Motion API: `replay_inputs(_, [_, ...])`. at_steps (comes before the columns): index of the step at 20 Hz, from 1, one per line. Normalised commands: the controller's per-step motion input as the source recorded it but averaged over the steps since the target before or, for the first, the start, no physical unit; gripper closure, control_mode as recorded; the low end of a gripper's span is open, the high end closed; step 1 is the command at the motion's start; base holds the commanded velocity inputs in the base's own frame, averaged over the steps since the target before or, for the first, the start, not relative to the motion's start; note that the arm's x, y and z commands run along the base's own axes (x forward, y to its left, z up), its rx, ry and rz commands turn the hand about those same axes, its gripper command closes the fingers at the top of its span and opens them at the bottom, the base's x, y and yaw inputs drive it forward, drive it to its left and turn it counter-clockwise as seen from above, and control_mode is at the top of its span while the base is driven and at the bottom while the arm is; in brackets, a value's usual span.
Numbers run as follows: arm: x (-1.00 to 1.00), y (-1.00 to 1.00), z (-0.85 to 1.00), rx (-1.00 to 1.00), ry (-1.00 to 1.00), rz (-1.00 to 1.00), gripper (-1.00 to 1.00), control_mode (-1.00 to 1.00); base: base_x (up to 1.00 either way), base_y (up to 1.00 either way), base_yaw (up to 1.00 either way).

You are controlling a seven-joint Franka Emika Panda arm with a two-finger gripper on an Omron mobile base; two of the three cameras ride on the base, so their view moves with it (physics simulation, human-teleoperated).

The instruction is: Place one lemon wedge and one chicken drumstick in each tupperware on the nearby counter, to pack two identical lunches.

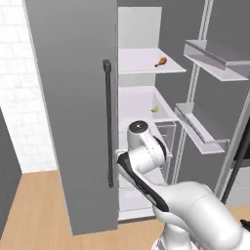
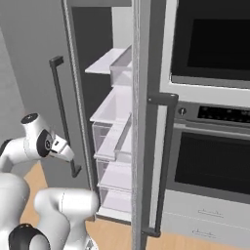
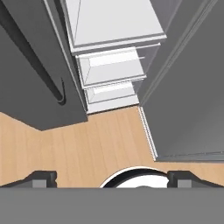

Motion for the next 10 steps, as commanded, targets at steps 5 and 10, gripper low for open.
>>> replay_inputs(5, [0.0,0.0,0.0,0.0,0.0,0.0,-1.0,1.0,0.07,-0.03,-0.39])
replay_inputs(10, [0.0,0.0,0.0,0.0,0.0,0.0,-1.0,1.0,0.42,0.0,-0.42])
